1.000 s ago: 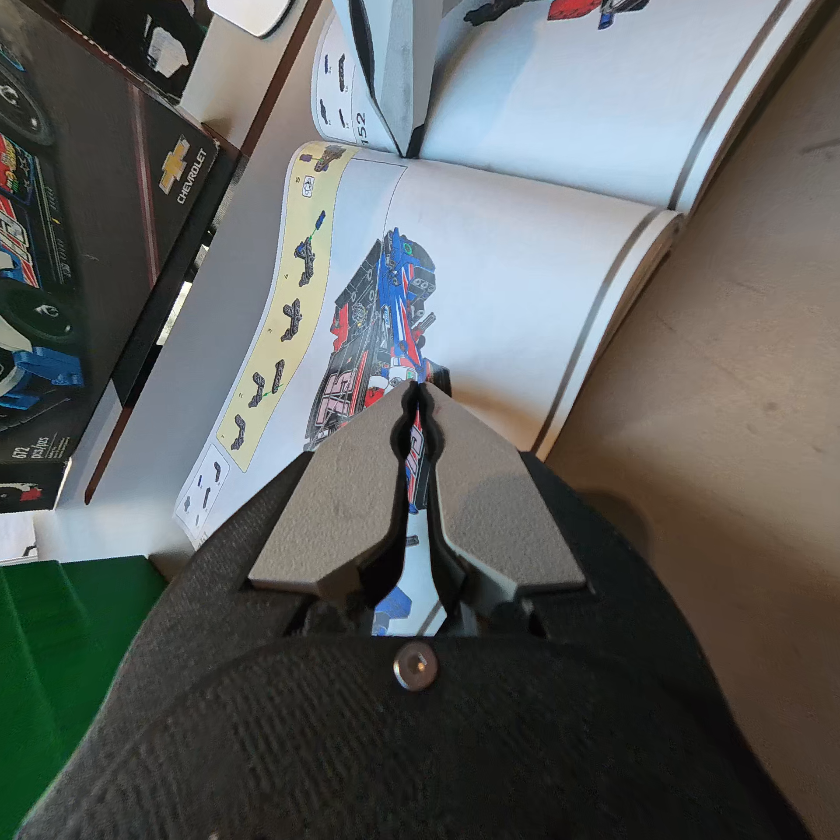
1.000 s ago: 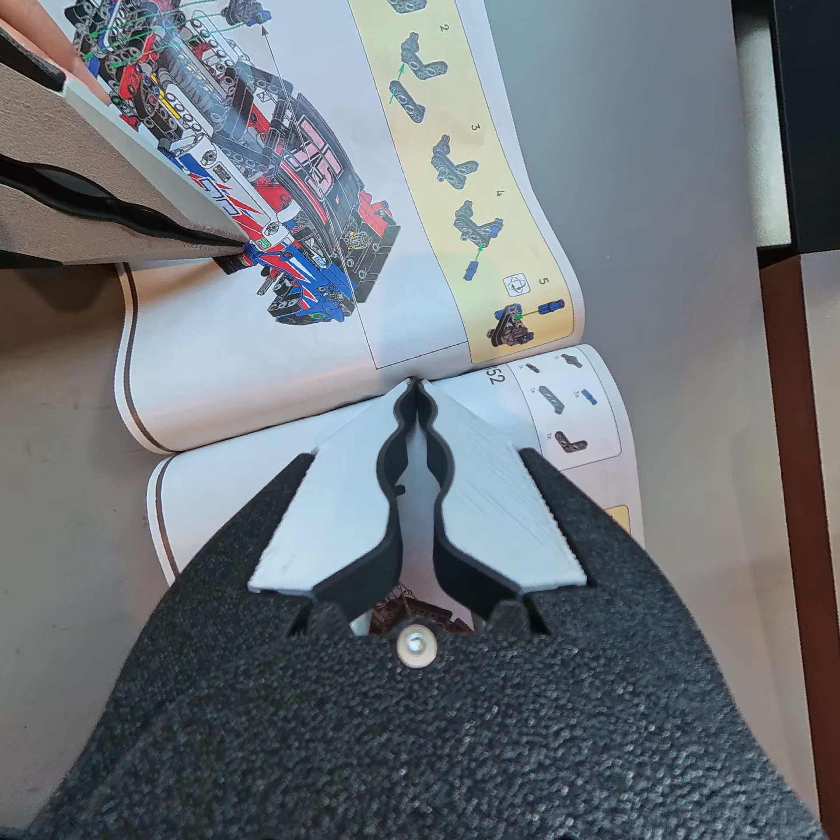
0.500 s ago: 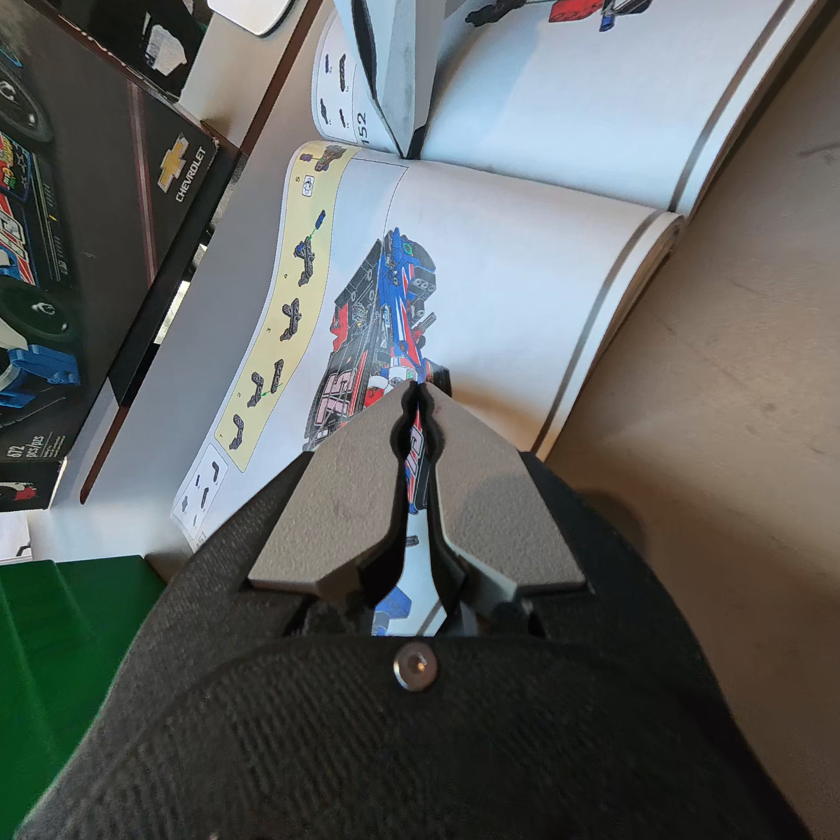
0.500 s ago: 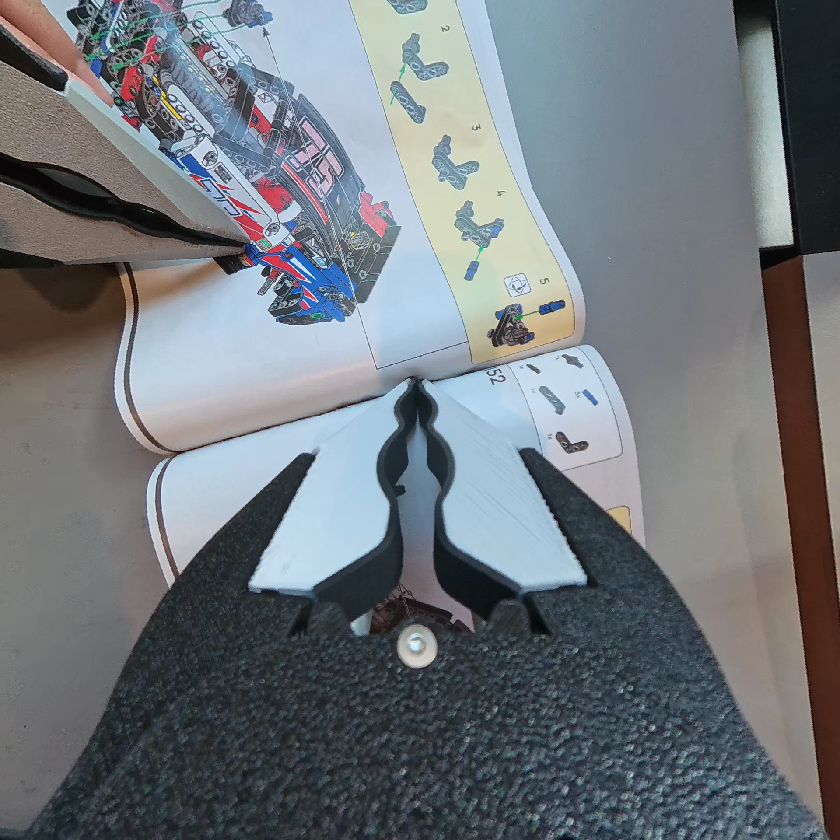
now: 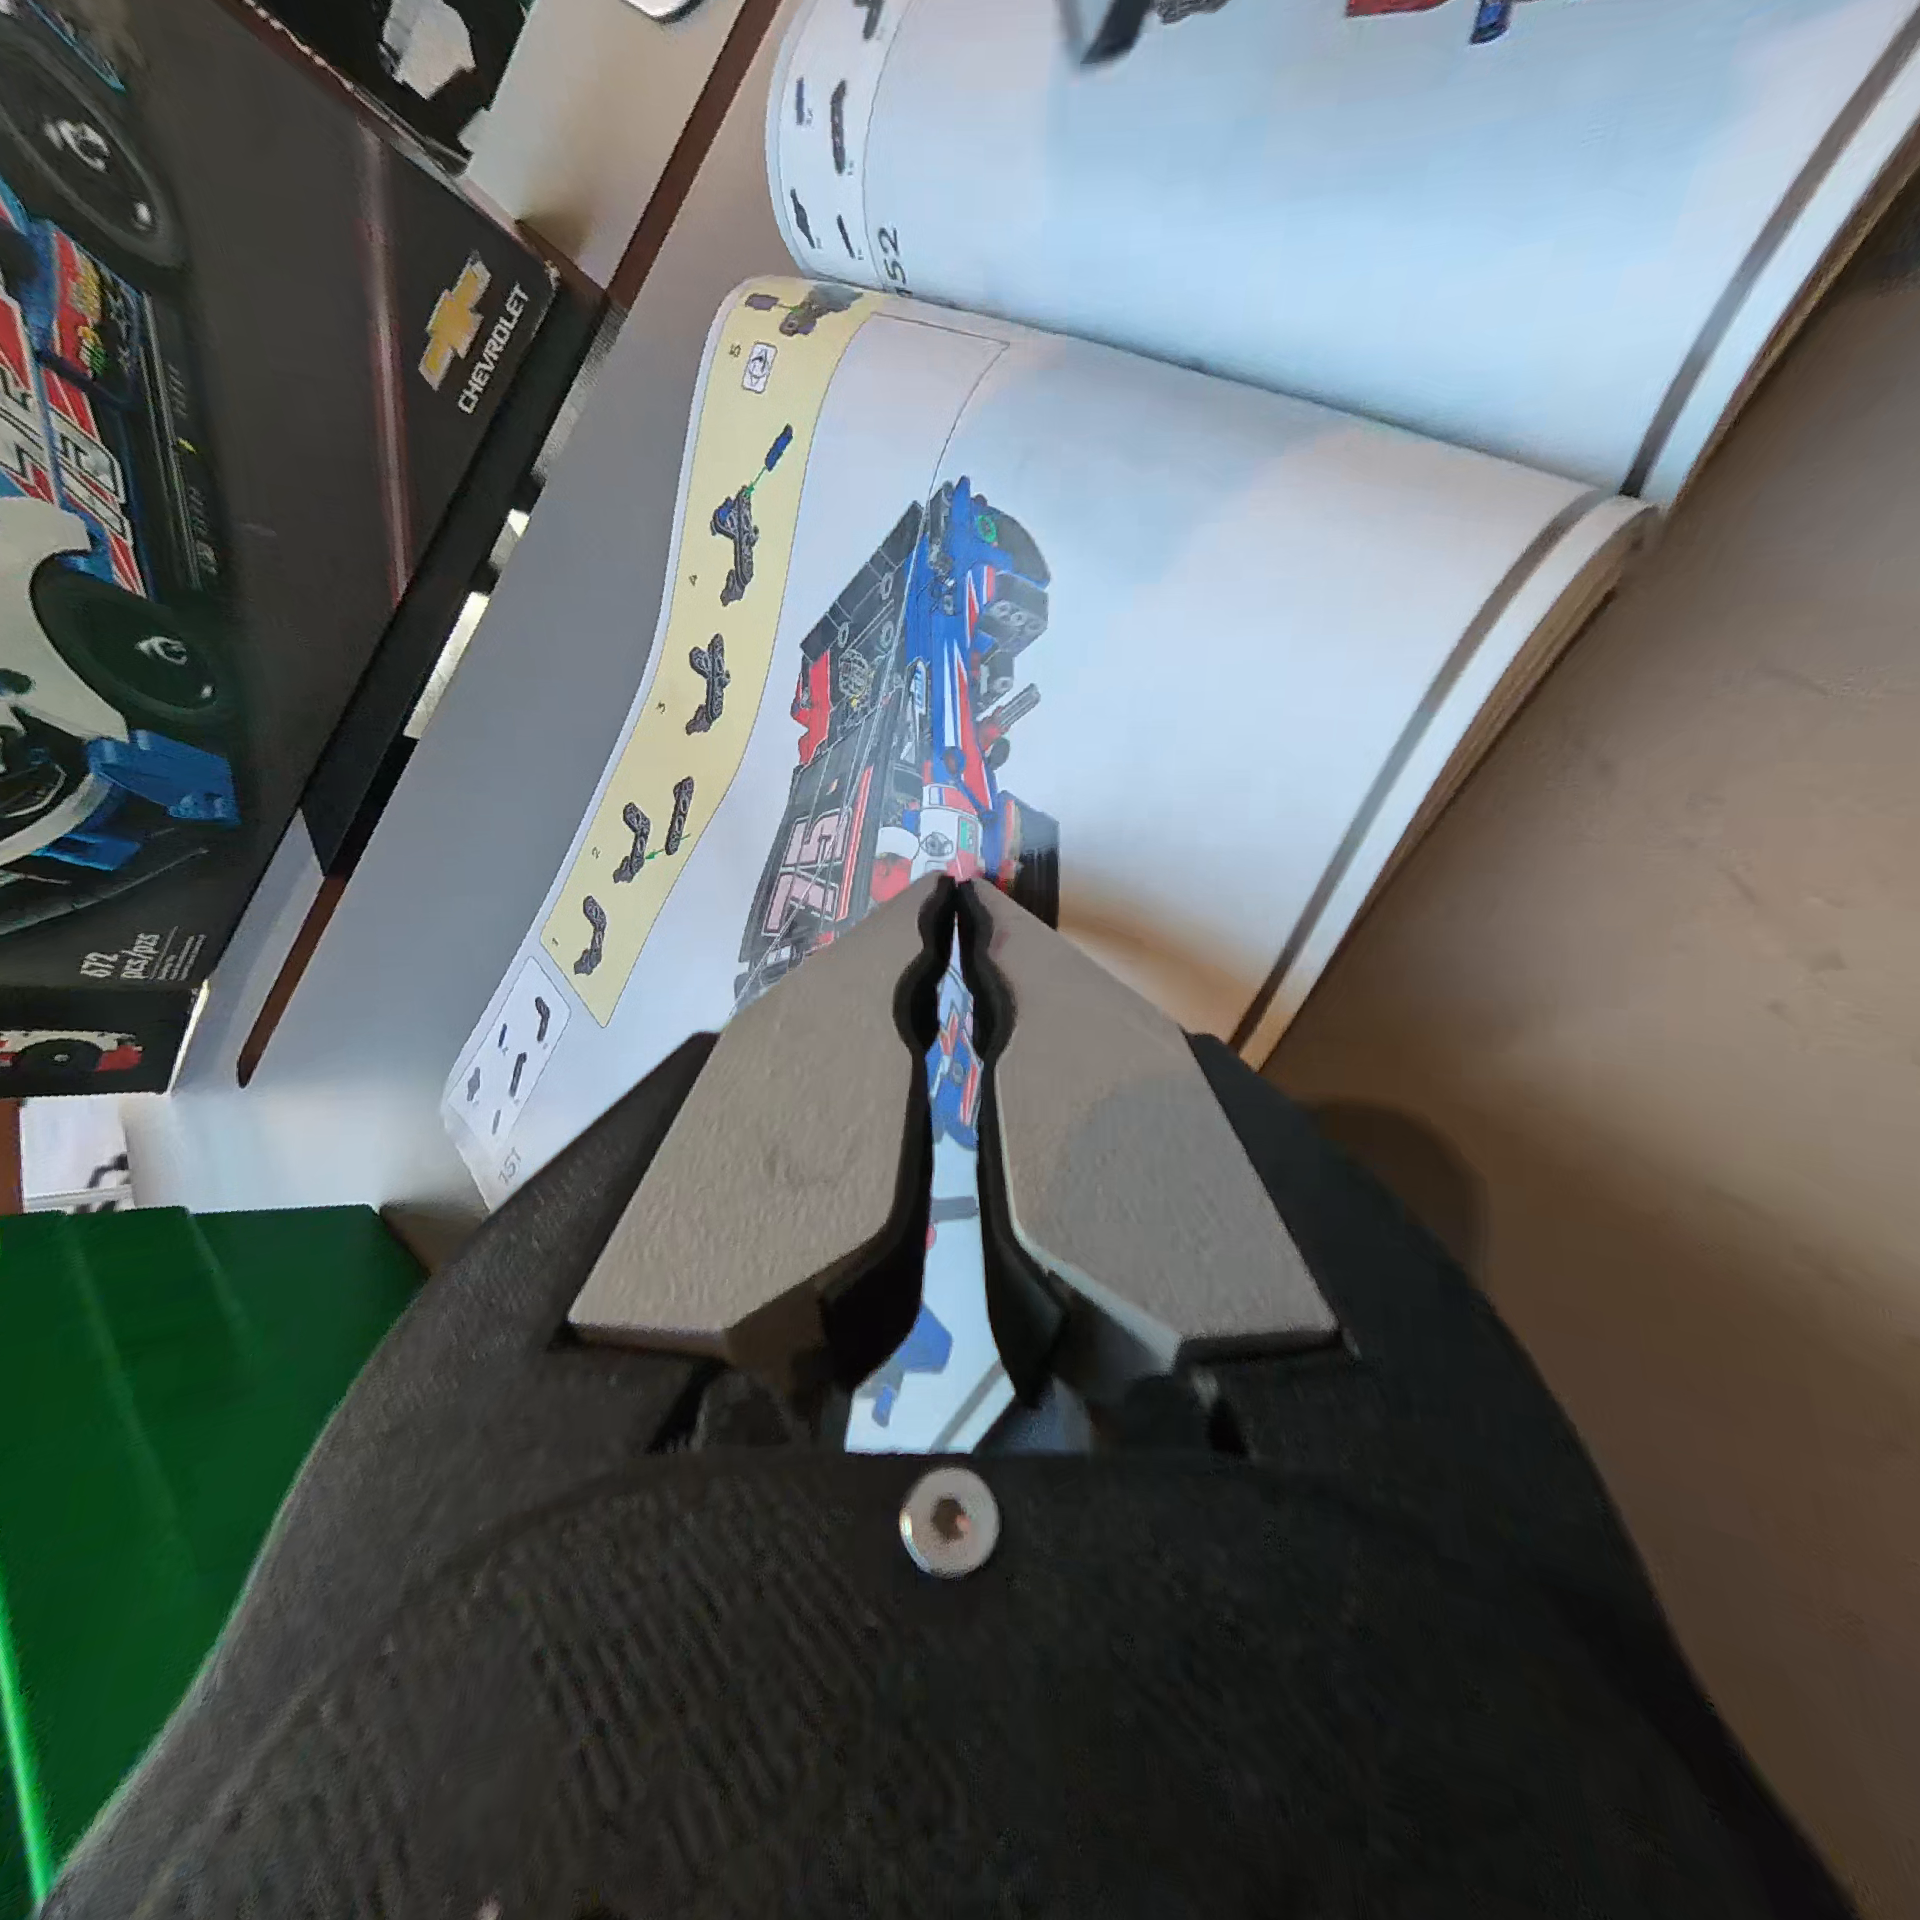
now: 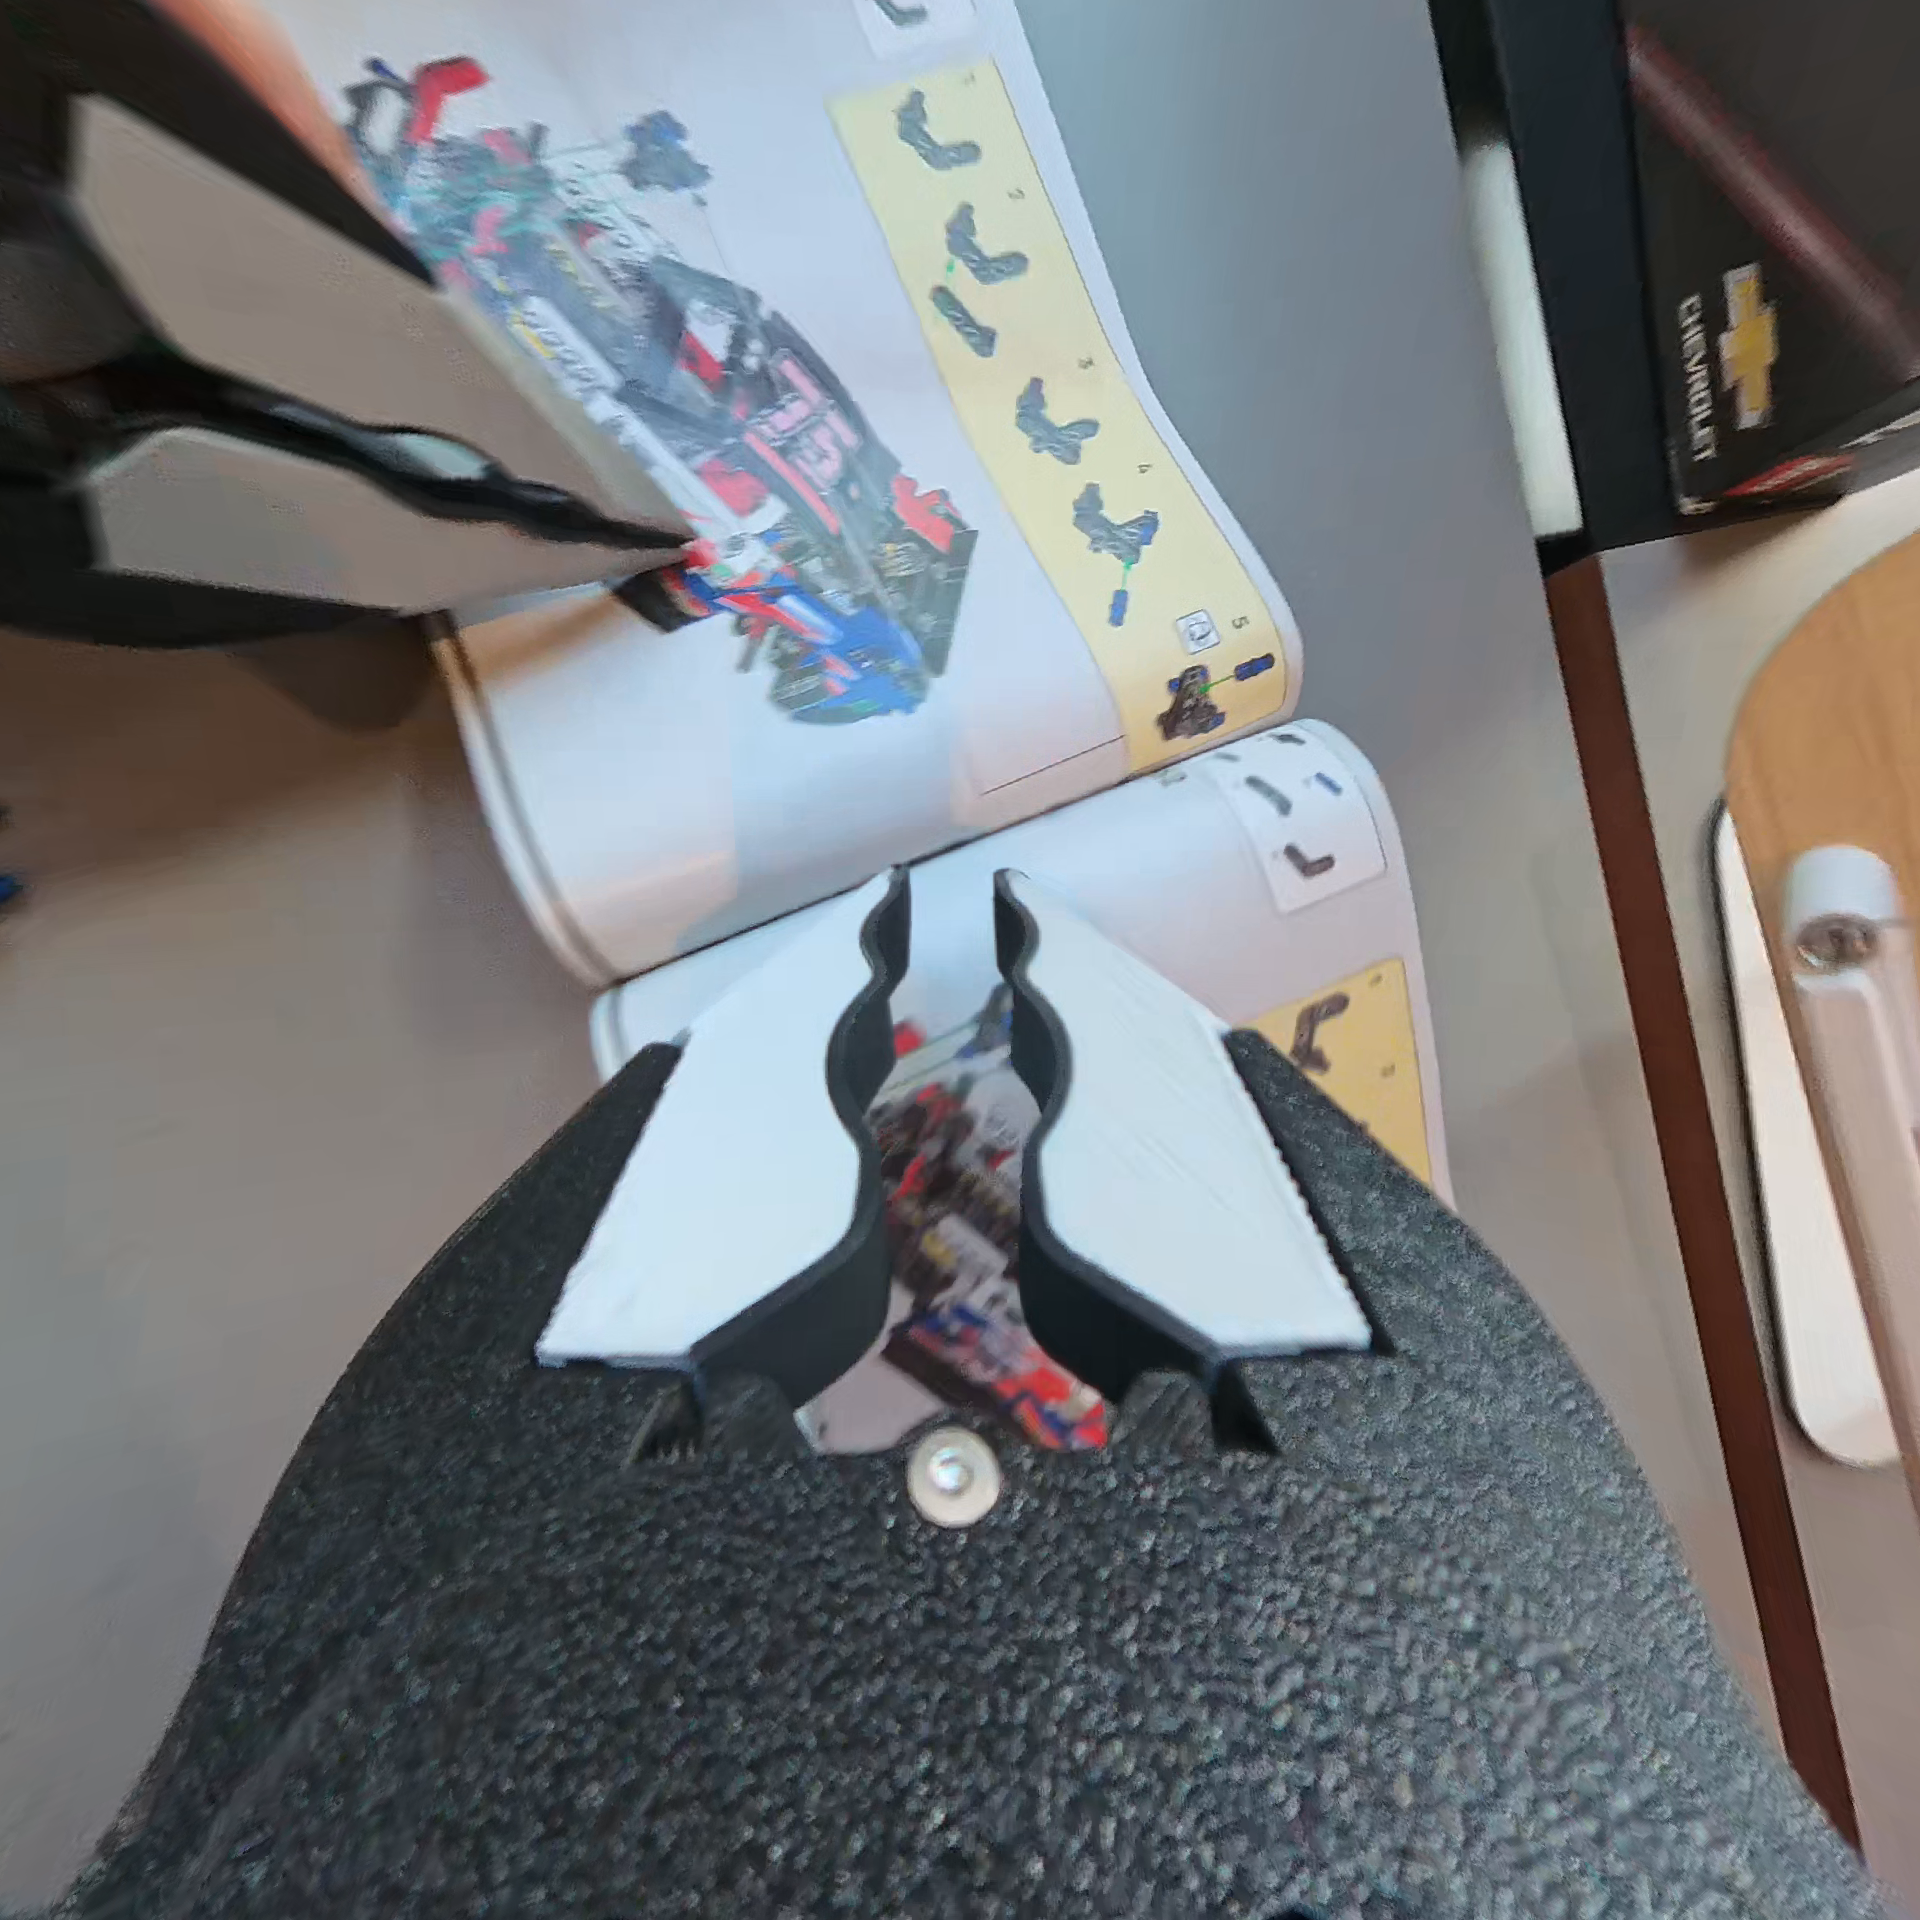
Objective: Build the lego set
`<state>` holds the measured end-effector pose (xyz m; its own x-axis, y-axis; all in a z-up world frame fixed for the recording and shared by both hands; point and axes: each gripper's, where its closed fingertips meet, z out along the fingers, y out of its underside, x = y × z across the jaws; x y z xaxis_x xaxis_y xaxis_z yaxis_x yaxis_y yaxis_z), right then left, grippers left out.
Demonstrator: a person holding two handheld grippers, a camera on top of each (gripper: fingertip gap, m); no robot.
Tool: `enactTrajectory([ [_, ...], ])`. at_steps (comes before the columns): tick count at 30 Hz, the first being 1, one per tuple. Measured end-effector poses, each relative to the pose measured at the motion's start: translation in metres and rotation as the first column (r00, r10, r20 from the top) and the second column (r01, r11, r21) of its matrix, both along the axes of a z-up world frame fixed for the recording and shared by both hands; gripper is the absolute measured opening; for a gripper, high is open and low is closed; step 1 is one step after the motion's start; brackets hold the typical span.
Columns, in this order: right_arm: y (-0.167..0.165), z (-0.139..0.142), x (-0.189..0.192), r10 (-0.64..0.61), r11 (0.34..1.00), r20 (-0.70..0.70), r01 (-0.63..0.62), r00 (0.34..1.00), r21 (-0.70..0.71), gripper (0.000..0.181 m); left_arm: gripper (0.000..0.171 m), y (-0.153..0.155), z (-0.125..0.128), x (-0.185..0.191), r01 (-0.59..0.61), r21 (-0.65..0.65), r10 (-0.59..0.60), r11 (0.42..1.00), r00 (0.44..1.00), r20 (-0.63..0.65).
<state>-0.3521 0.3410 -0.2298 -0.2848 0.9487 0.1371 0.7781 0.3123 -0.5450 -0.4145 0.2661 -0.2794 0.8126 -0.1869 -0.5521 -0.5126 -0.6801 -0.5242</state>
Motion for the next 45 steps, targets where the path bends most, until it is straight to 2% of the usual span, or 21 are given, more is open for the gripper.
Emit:
enactTrajectory([
  [4, -0.04, 0.021, 0.05, -0.012, 0.999, -0.027, 0.013, 1.0, 0.046, 0.017, 0.0, -0.003, 0.01, 0.009, 0.016, -0.001, -0.015, 1.0, 0.997, 0.07],
  [6, -0.065, 0.028, 0.074, -0.02, 0.998, -0.058, 0.023, 0.998, 0.05, 0.016, 0.0, -0.004, 0.024, 0.013, 0.041, 0.039, -0.044, 0.998, 0.996, 0.079],
  [9, -0.112, 0.027, 0.101, -0.045, 0.999, -0.103, 0.043, 0.994, -0.017, 0.016, 0.0, -0.007, 0.054, 0.017, 0.062, 0.13, -0.076, 0.99, 0.991, 0.109],
  [10, -0.13, 0.024, 0.106, -0.051, 0.997, -0.119, 0.045, 0.992, -0.055, 0.016, 0.01, -0.008, 0.064, 0.022, 0.069, 0.164, -0.096, 0.984, 0.982, 0.16],
  [11, -0.148, 0.019, 0.11, -0.054, 0.995, -0.13, 0.043, 0.99, -0.089, 0.016, 0.062, -0.01, 0.072, 0.028, 0.069, 0.191, -0.112, 0.979, 0.967, 0.229],
  [13, -0.176, 0.003, 0.115, -0.063, 0.993, -0.135, 0.048, 0.989, -0.11, 0.016, 0.055, -0.022, 0.078, 0.045, 0.088, 0.154, -0.139, 0.984, 0.923, 0.359],
  [14, -0.185, -0.006, 0.116, -0.073, 0.993, -0.137, 0.059, 0.988, -0.103, 0.016, 0.059, -0.03, 0.08, 0.051, 0.104, 0.135, -0.15, 0.985, 0.908, 0.392],
  [17, -0.212, -0.027, 0.113, -0.108, 0.977, -0.153, 0.077, 0.982, -0.199, 0.016, 0.057, -0.061, 0.083, 0.065, 0.153, 0.139, -0.197, 0.978, 0.897, 0.397],
  [19, -0.215, -0.039, 0.112, -0.14, 0.97, -0.14, 0.107, 0.98, -0.22, 0.023, 0.06, -0.09, 0.072, 0.072, 0.201, 0.079, -0.216, 0.976, 0.89, 0.401],
  [22, -0.216, -0.048, 0.107, -0.137, 0.97, -0.145, 0.102, 0.98, -0.221, 0.025, 0.057, -0.134, 0.048, 0.089, 0.308, -0.018, -0.261, 0.951, 0.835, 0.485],
  [25, -0.216, -0.053, 0.101, -0.137, 0.966, -0.148, 0.1, 0.979, -0.237, 0.023, 0.058, -0.155, 0.026, 0.104, 0.347, -0.05, -0.266, 0.937, 0.797, 0.543],
  [28, -0.212, -0.056, 0.096, -0.149, 0.967, -0.153, 0.112, 0.977, -0.229, 0.023, 0.057, -0.157, 0.009, 0.118, 0.37, -0.07, -0.263, 0.926, 0.77, 0.581],
  [34, -0.216, -0.059, 0.088, -0.127, 0.971, -0.162, 0.089, 0.979, -0.223, 0.024, 0.05, -0.142, -0.008, 0.116, 0.387, -0.088, -0.298, 0.918, 0.818, 0.492],
  [38, -0.217, -0.058, 0.083, -0.117, 0.969, -0.163, 0.077, 0.98, -0.235, 0.024, 0.049, -0.14, -0.007, 0.122, 0.417, -0.075, -0.319, 0.906, 0.788, 0.527],
  [45, -0.217, -0.059, 0.081, -0.068, 0.986, -0.187, 0.037, 0.98, -0.163, 0.004, 0.041, -0.142, -0.009, 0.124, 0.439, -0.054, -0.336, 0.897, 0.756, 0.562],
])
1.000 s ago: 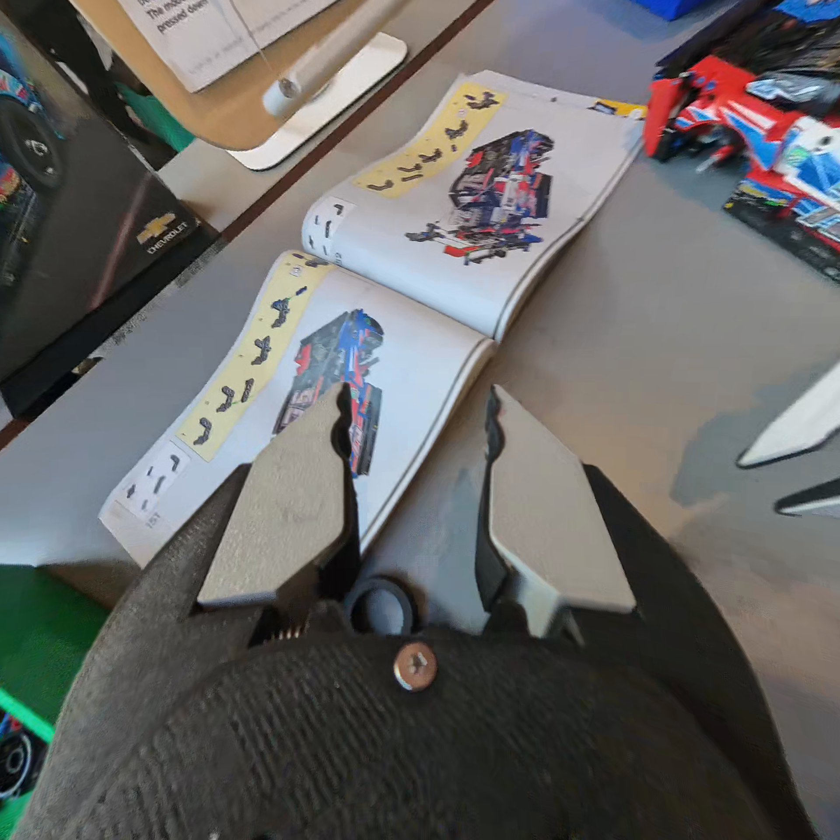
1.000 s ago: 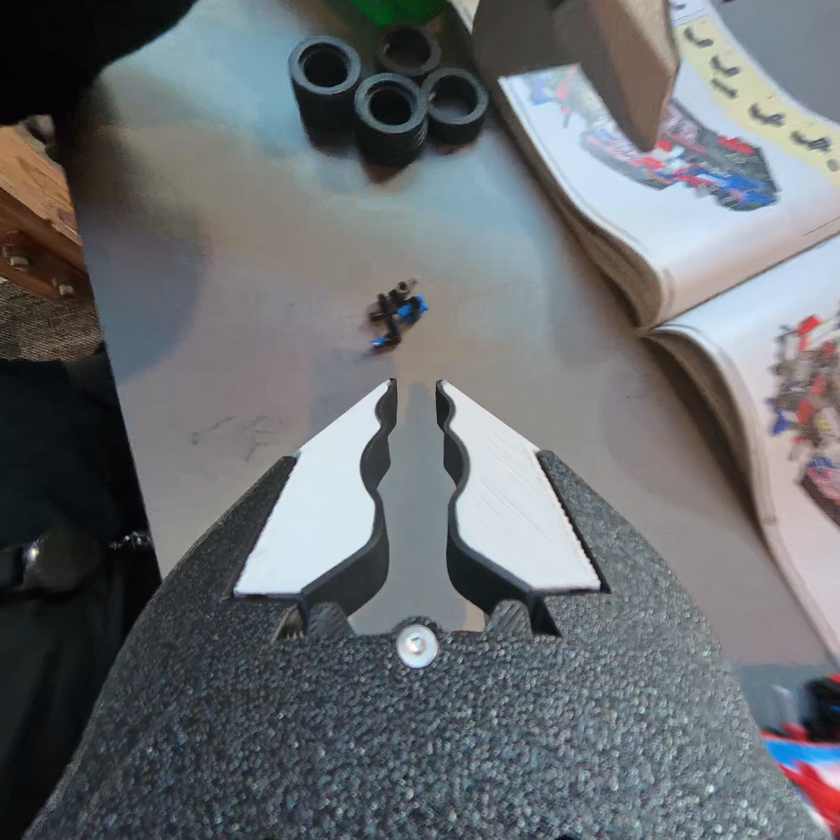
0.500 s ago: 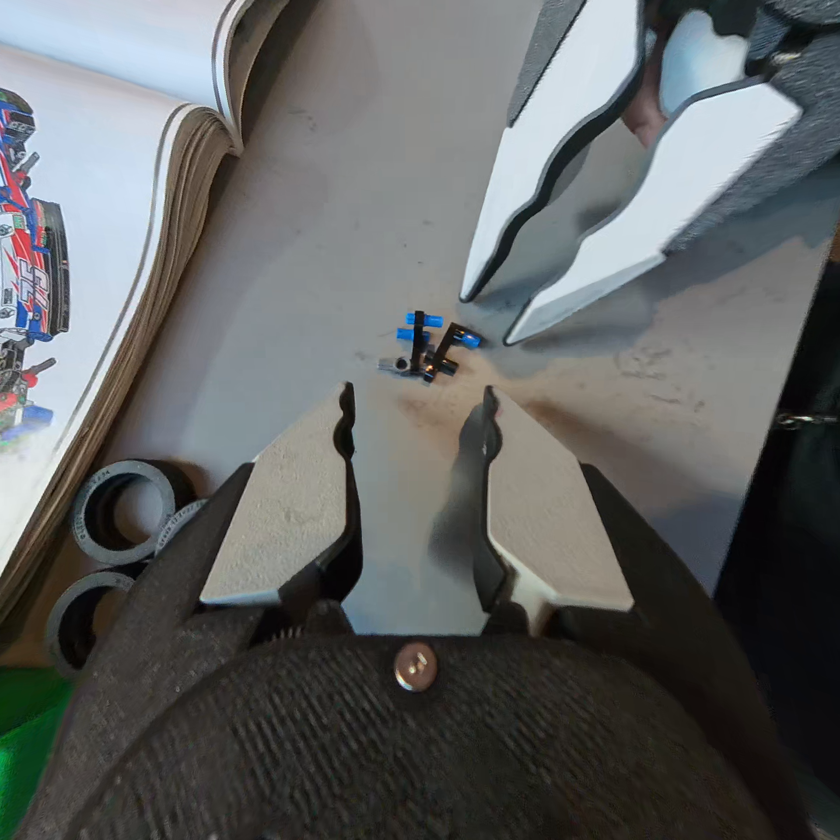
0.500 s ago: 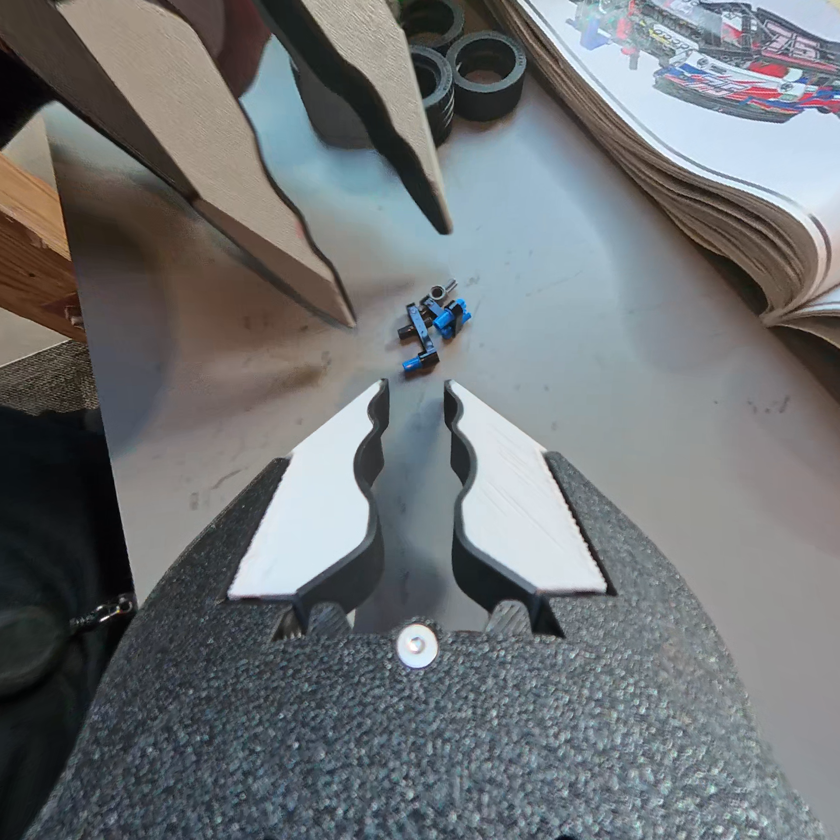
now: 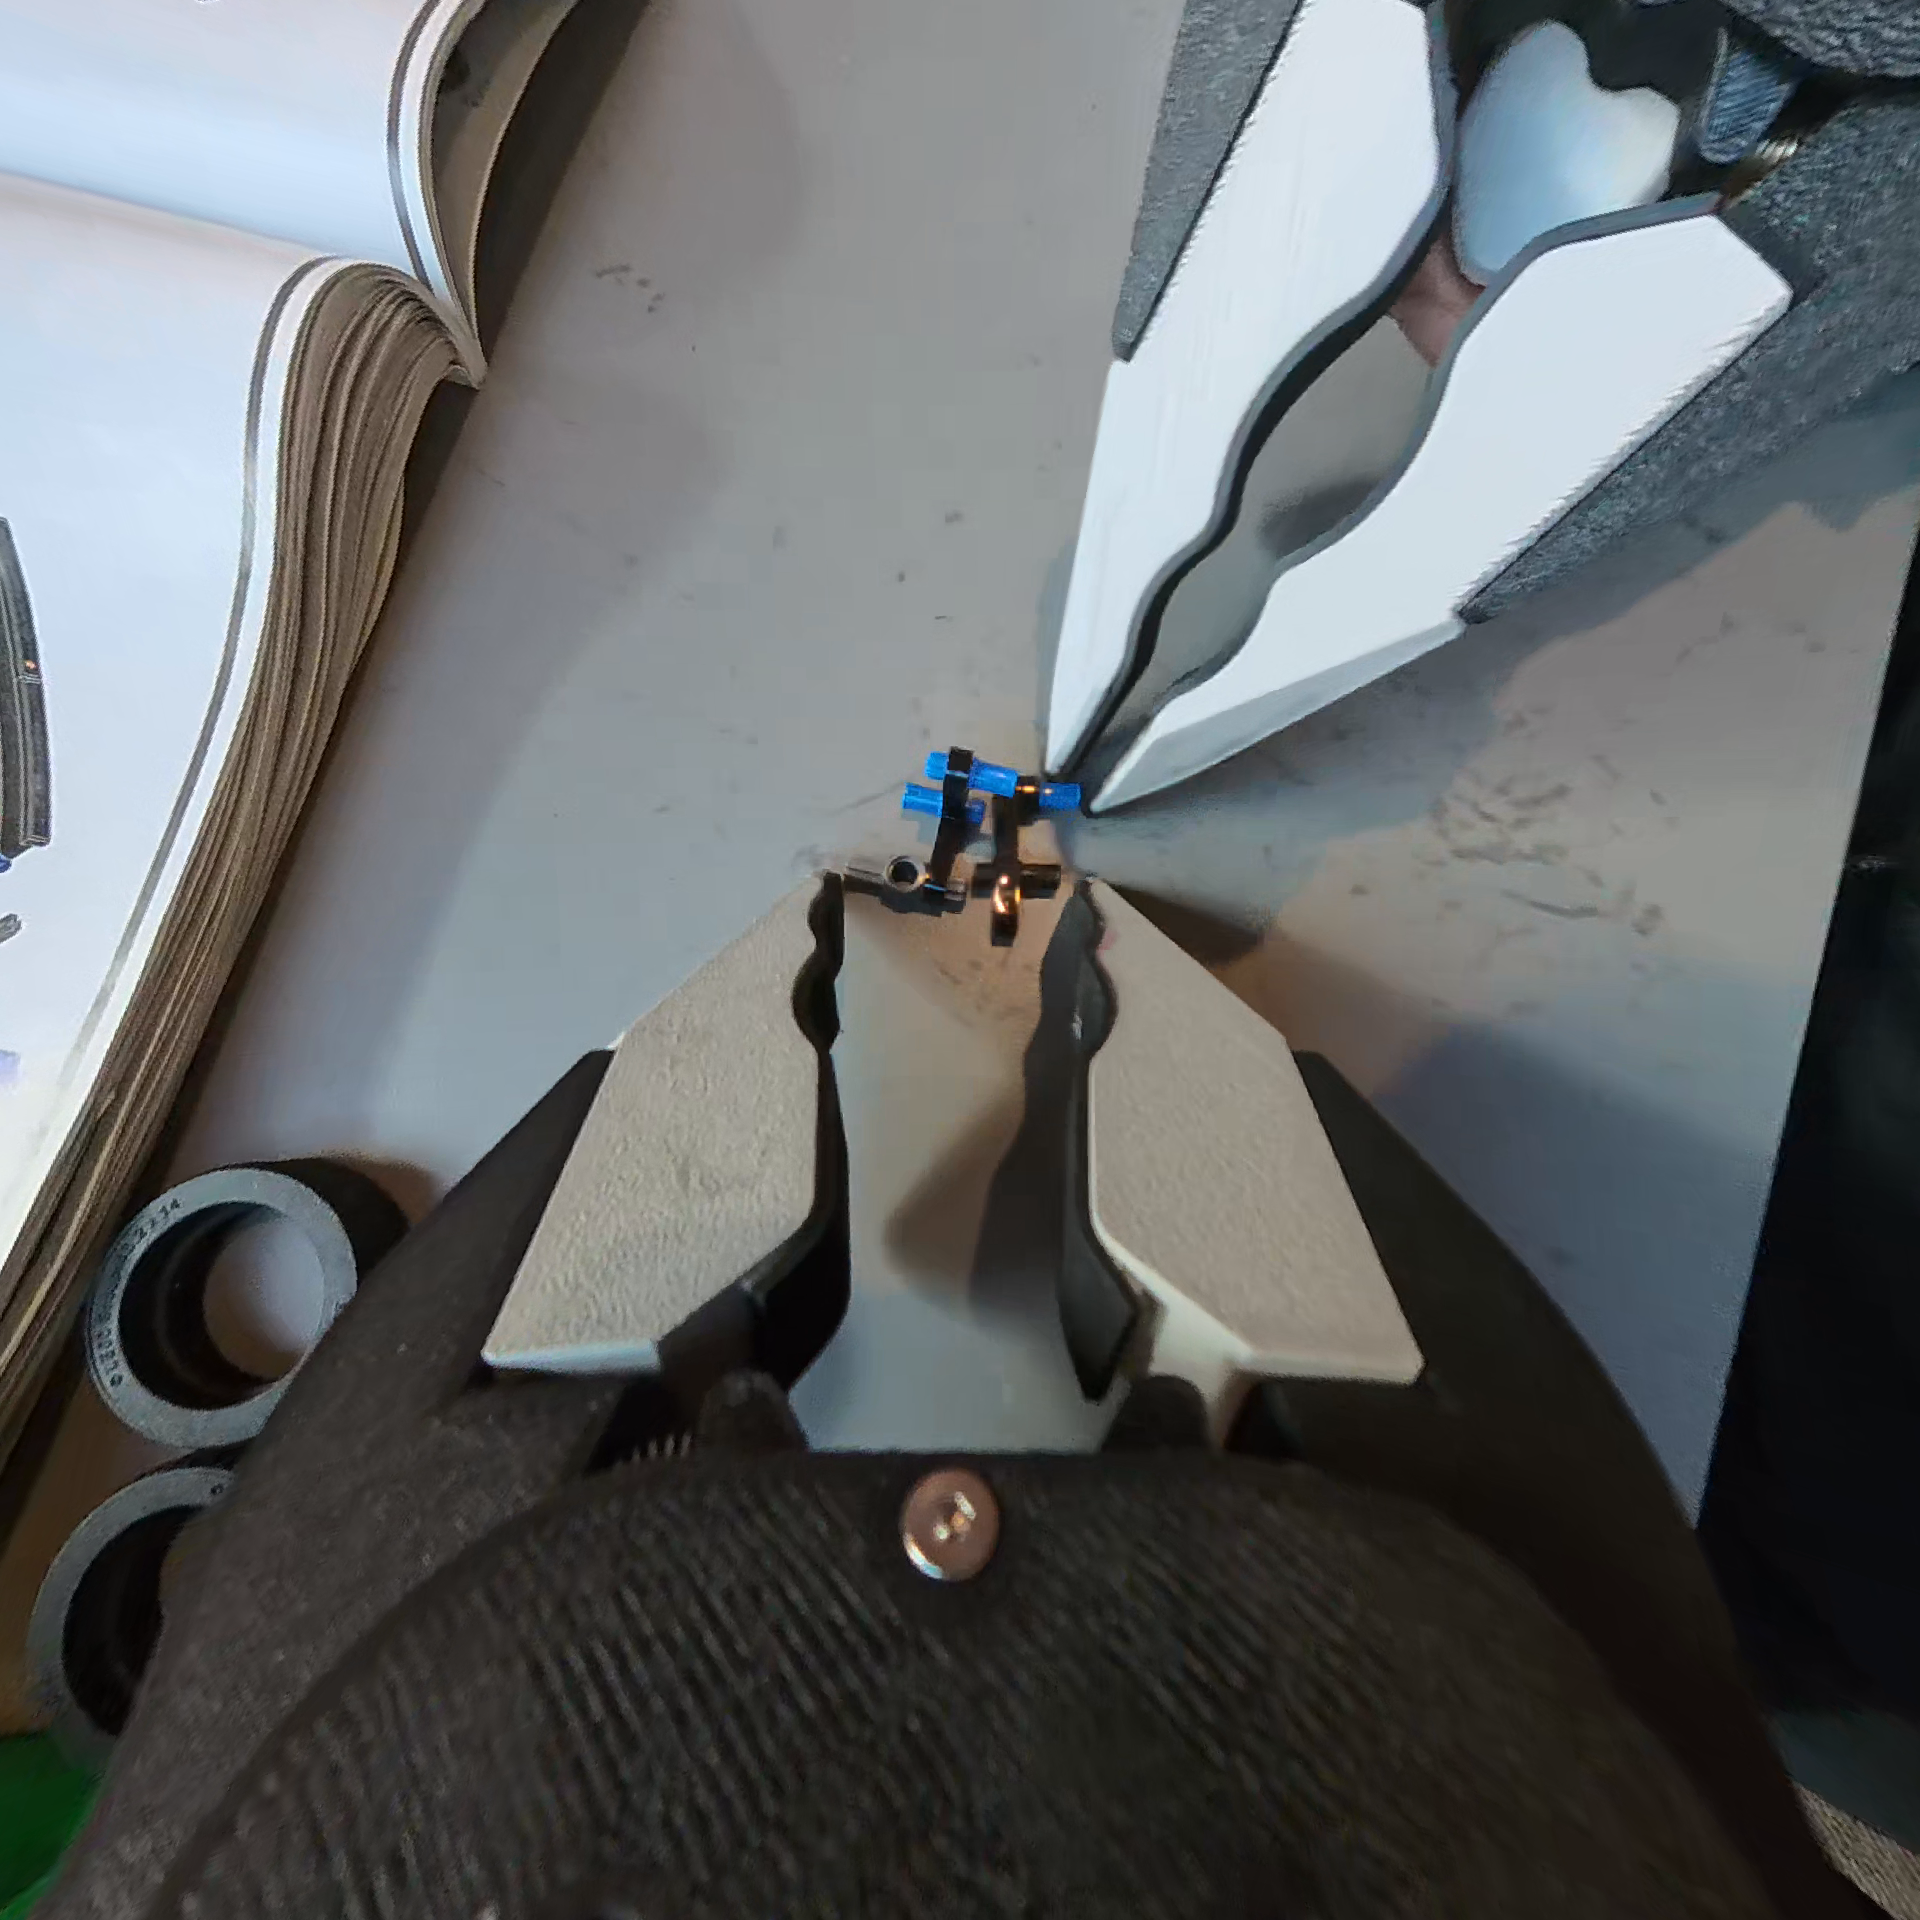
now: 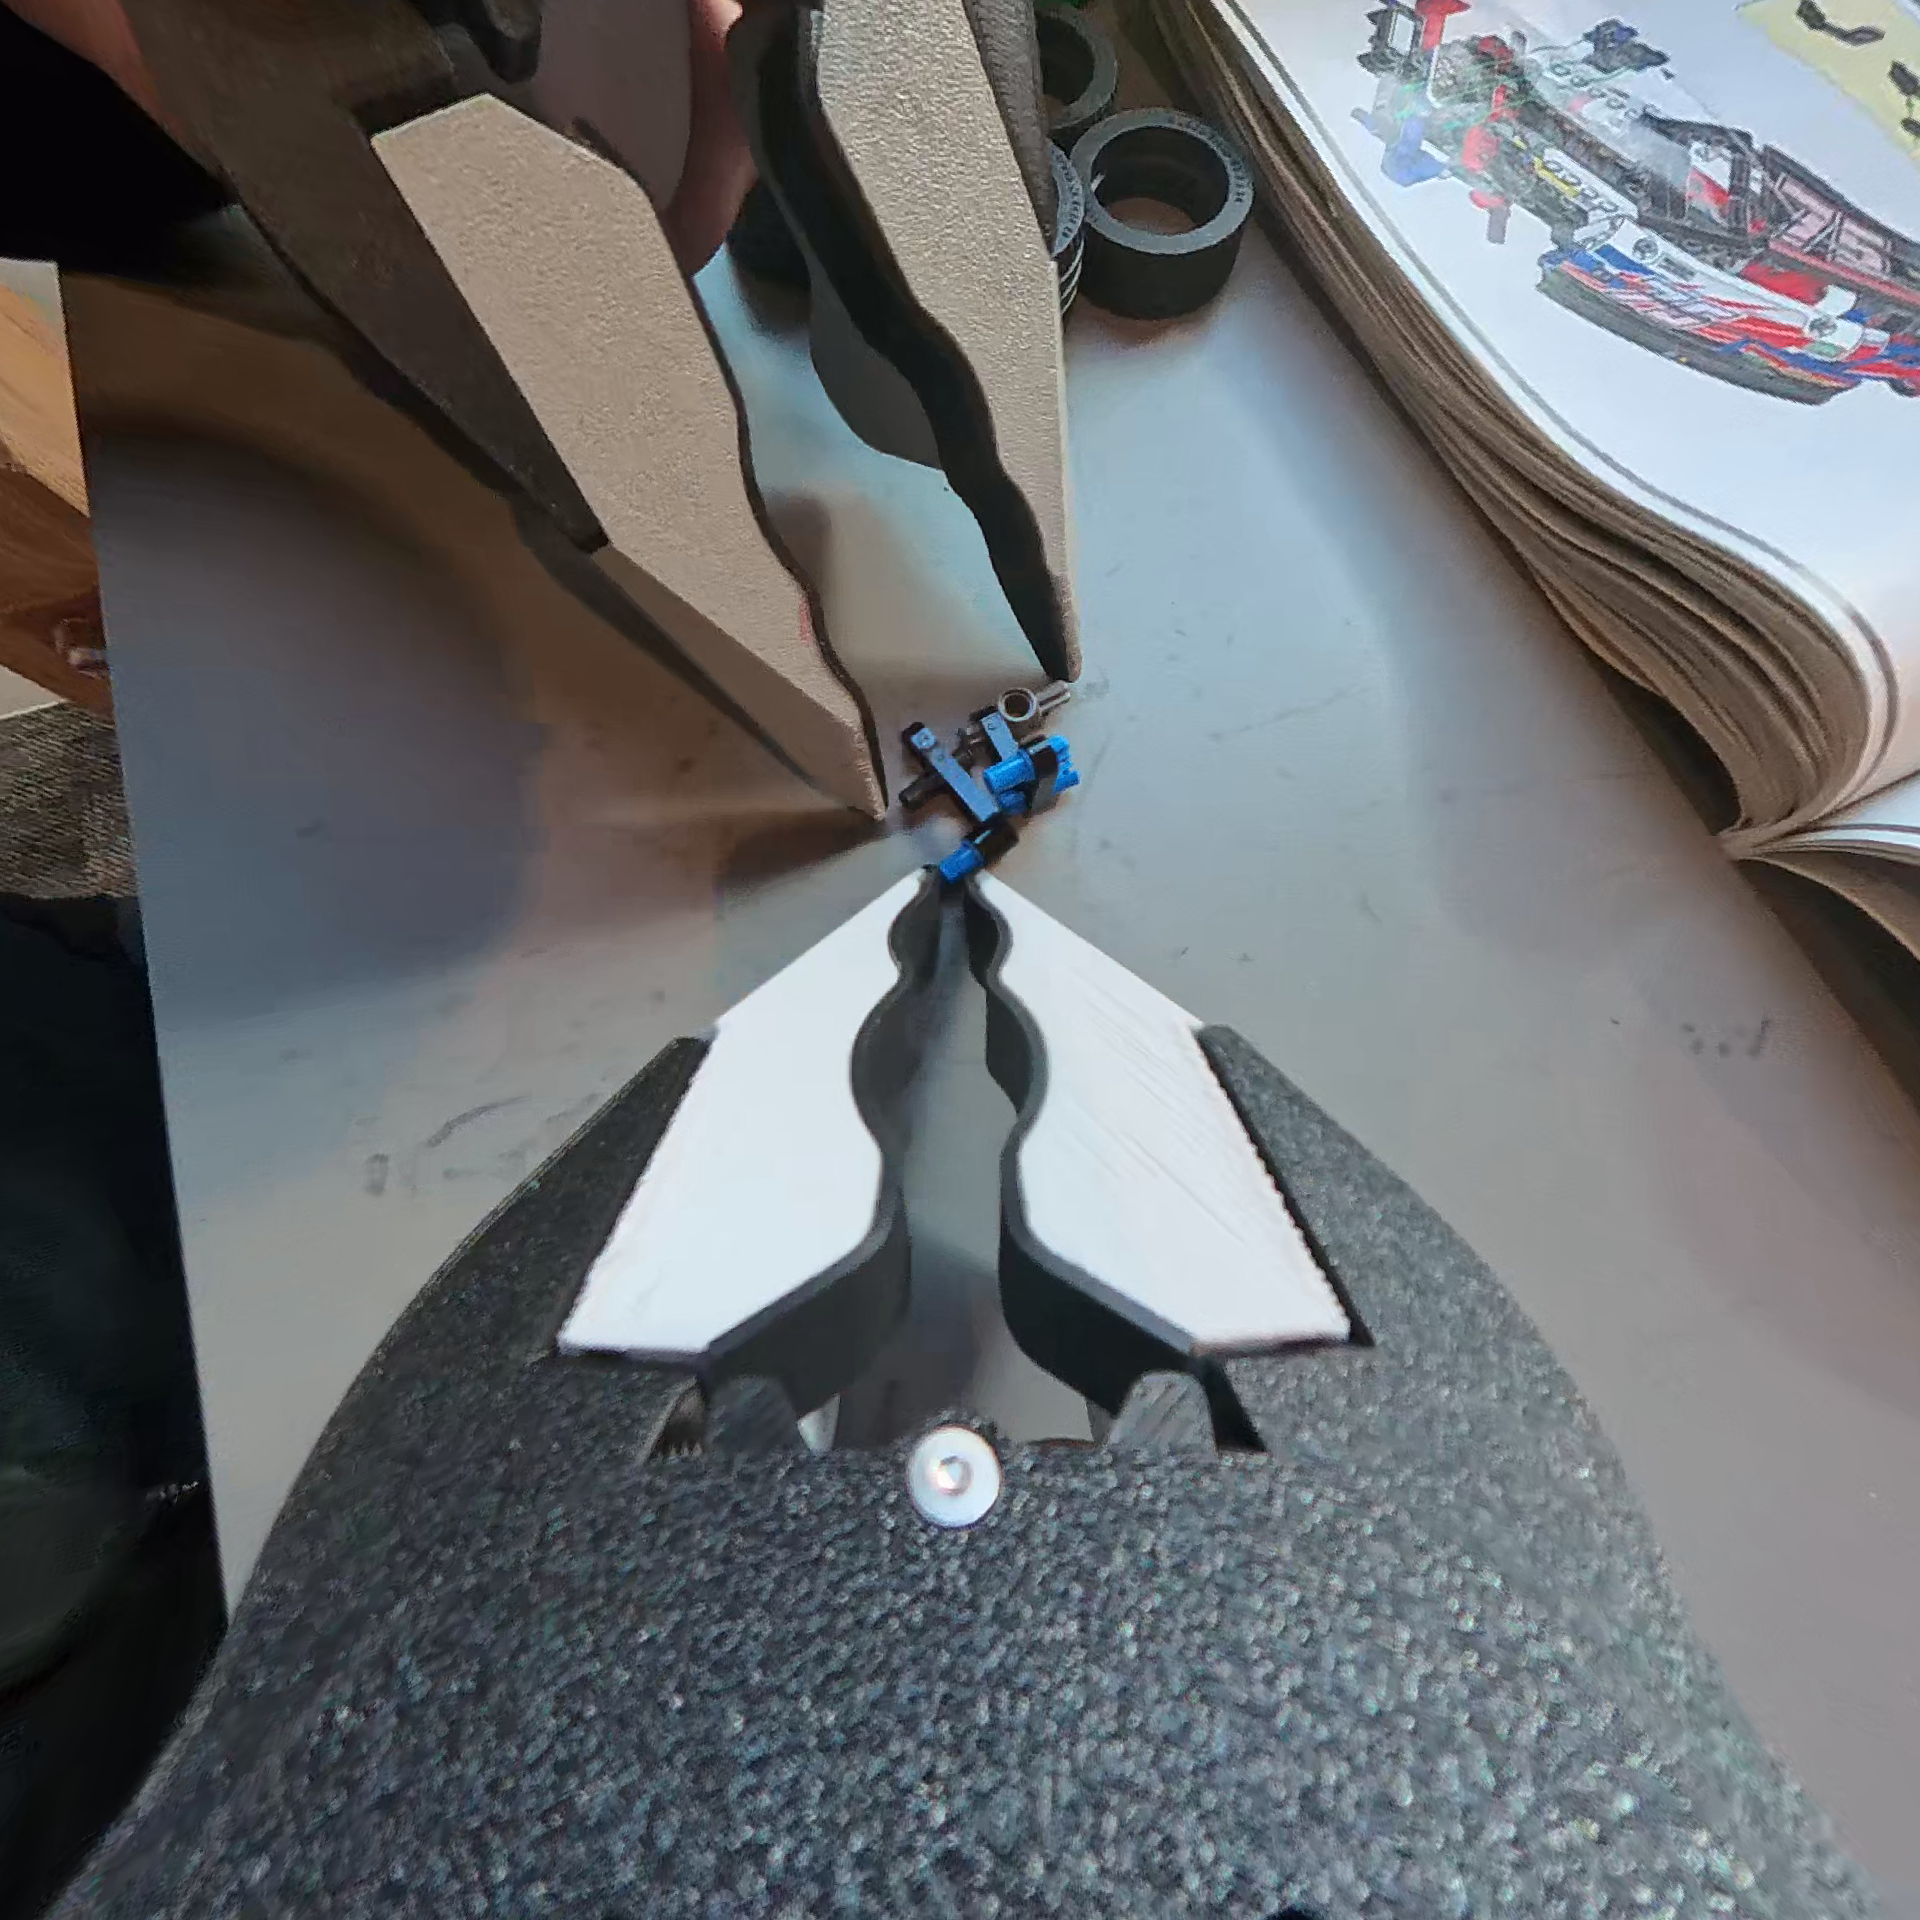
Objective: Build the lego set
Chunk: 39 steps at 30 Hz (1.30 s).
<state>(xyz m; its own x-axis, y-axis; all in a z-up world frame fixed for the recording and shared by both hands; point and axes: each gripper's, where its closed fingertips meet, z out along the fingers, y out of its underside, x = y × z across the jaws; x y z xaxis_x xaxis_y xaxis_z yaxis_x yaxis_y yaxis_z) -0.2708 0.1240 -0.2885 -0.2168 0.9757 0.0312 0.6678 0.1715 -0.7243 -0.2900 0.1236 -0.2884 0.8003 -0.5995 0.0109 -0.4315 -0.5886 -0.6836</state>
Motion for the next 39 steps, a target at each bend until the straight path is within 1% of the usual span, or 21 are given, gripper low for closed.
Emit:
enactTrajectory([
  [3, -0.002, 0.0, 0.002, 0.015, 0.998, -0.015, -0.014, 1.0, 0.054, 0.003, 0.043, -0.002, 0.0, 0.0, 0.007, 0.003, -0.008, 1.0, 1.0, 0.015],
  [8, -0.005, 0.003, 0.007, 0.005, 0.997, -0.034, -0.002, 0.999, 0.077, 0.0, 0.043, -0.006, 0.004, -0.003, -0.006, 0.002, 0.006, 1.0, 0.999, 0.042],
  [13, -0.003, 0.009, 0.017, -0.021, 0.995, -0.082, 0.028, 0.996, 0.094, 0.0, 0.033, -0.016, 0.018, 0.009, -0.025, 0.02, 0.023, 0.999, 0.995, 0.098],
  [15, 0.0, 0.008, 0.018, -0.055, 0.996, -0.064, 0.059, 0.996, 0.06, 0.0, 0.032, -0.018, 0.013, 0.008, -0.053, 0.009, 0.053, 0.999, 0.998, 0.036],
  [16, 0.0, 0.008, 0.017, -0.079, 0.997, -0.056, 0.079, 0.995, 0.01, 0.005, 0.032, -0.017, 0.01, 0.004, -0.067, 0.015, 0.067, 0.998, 0.998, -0.01],
  [17, -0.001, 0.011, 0.014, -0.1, 0.994, -0.056, 0.097, 0.993, -0.054, 0.016, 0.028, -0.017, 0.007, 0.003, -0.068, 0.024, 0.069, 0.997, 0.997, -0.046],
  [19, -0.007, 0.013, 0.006, -0.103, 0.982, -0.048, 0.094, 0.994, -0.164, 0.02, 0.025, -0.018, 0.001, 0.005, -0.061, 0.017, 0.062, 0.998, 0.996, -0.071],
  [20, -0.007, 0.011, 0.003, -0.115, 0.979, -0.03, 0.108, 0.993, -0.172, 0.02, 0.021, -0.017, 0.001, 0.009, -0.06, 0.02, 0.061, 0.998, 0.997, -0.049],
  [22, -0.001, 0.001, 0.0, -0.142, 0.982, 0.022, 0.144, 0.99, -0.12, 0.018, 0.018, -0.016, 0.0, 0.015, -0.063, 0.015, 0.064, 0.998, 0.998, -0.018],
  [23, 0.002, 0.001, -0.002, -0.156, 0.982, 0.018, 0.157, 0.988, -0.102, 0.01, 0.015, -0.015, 0.0, 0.016, -0.066, 0.011, 0.066, 0.998, 0.998, -0.006],
  [25, 0.002, 0.0, -0.002, -0.161, 0.982, 0.024, 0.163, 0.987, -0.097, 0.007, 0.011, -0.014, 0.0, 0.018, -0.072, 0.021, 0.072, 0.997, 0.997, -0.005],
  [26, 0.002, 0.0, -0.002, -0.162, 0.982, 0.022, 0.163, 0.987, -0.094, 0.007, 0.006, -0.014, 0.0, 0.018, -0.068, 0.034, 0.068, 0.997, 0.998, -0.013],
  [28, 0.002, 0.001, 0.0, -0.157, 0.985, 0.012, 0.158, 0.987, -0.069, 0.006, 0.004, -0.014, 0.0, 0.019, -0.058, 0.074, 0.061, 0.996, 0.997, -0.042],
  [30, 0.001, 0.005, 0.001, -0.152, 0.988, -0.033, 0.152, 0.988, -0.014, 0.006, 0.003, -0.014, 0.0, 0.018, -0.04, 0.145, 0.058, 0.989, 0.991, -0.119],
  [31, 0.0, 0.011, 0.001, -0.145, 0.989, -0.077, 0.147, 0.986, 0.02, 0.007, 0.002, -0.013, 0.003, 0.015, -0.032, 0.2, 0.069, 0.979, 0.981, -0.18],
  [32, 0.0, 0.018, 0.002, -0.141, 0.987, -0.13, 0.149, 0.982, 0.058, 0.007, 0.002, -0.012, 0.009, 0.014, -0.007, 0.288, 0.079, 0.958, 0.967, -0.241],
  [33, -0.001, 0.027, 0.003, -0.127, 0.984, -0.198, 0.149, 0.972, 0.099, 0.007, 0.002, -0.012, 0.018, 0.014, 0.043, 0.39, 0.09, 0.92, 0.945, -0.316],
  [34, -0.004, 0.037, 0.004, -0.107, 0.981, -0.269, 0.146, 0.957, 0.129, 0.006, 0.001, -0.012, 0.029, 0.013, 0.104, 0.485, 0.117, 0.868, 0.907, -0.404],
  [35, -0.005, 0.046, 0.007, -0.1, 0.977, -0.326, 0.155, 0.94, 0.149, 0.0, 0.001, -0.014, 0.037, 0.012, 0.168, 0.544, 0.149, 0.822, 0.858, -0.491],
  [37, -0.007, 0.058, 0.011, -0.087, 0.971, -0.404, 0.169, 0.911, 0.171, 0.0, 0.001, -0.016, 0.047, 0.013, 0.288, 0.599, 0.194, 0.747, 0.767, -0.612],
  [39, -0.008, 0.063, 0.013, -0.086, 0.971, -0.436, 0.173, 0.896, 0.166, 0.001, 0.001, -0.017, 0.054, 0.014, 0.357, 0.624, 0.241, 0.695, 0.702, -0.67],
])
